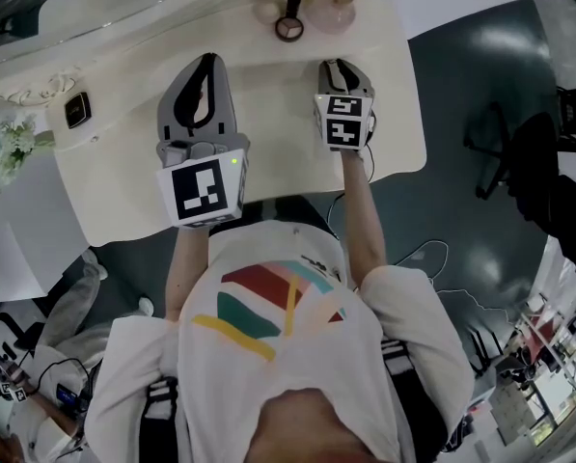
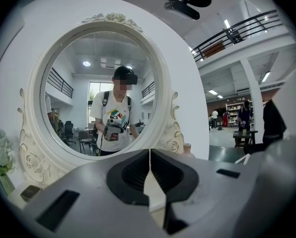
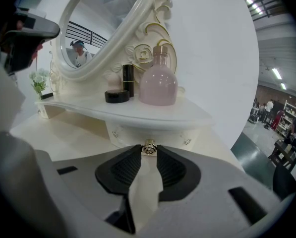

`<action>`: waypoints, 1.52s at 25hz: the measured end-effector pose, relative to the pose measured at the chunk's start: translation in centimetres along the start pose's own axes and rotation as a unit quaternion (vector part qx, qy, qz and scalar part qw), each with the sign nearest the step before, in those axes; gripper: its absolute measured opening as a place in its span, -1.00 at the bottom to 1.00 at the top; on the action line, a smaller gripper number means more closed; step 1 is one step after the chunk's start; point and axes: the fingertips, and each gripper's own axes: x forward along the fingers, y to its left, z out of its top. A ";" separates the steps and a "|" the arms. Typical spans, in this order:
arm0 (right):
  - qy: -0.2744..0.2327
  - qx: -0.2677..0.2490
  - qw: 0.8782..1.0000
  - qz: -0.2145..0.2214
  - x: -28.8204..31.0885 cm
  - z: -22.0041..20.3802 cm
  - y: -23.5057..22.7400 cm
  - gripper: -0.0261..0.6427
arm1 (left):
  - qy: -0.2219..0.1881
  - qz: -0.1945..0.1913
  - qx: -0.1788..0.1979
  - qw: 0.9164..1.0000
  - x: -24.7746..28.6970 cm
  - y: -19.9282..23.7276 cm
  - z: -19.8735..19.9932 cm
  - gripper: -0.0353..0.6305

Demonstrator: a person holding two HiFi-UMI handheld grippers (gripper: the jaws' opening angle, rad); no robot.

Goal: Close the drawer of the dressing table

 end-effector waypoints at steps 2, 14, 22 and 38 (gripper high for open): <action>0.000 -0.001 1.000 -0.001 0.1 0.0 0.0 -0.66 | -0.006 -0.001 0.002 1.000 0.1 0.1 0.1 -0.87; 0.000 0.011 1.000 -0.003 -0.1 -0.2 -0.1 -0.51 | -0.014 0.004 0.004 1.000 -1.0 0.8 0.7 -0.87; -0.050 0.012 0.998 -0.040 -3.7 2.8 -0.9 -0.73 | -0.027 0.012 -0.005 1.000 -2.6 1.7 1.7 -0.87; -0.263 -0.037 0.963 -0.048 -15.8 19.5 3.9 -0.92 | -0.110 0.056 -0.007 0.992 -8.0 5.4 7.3 -0.87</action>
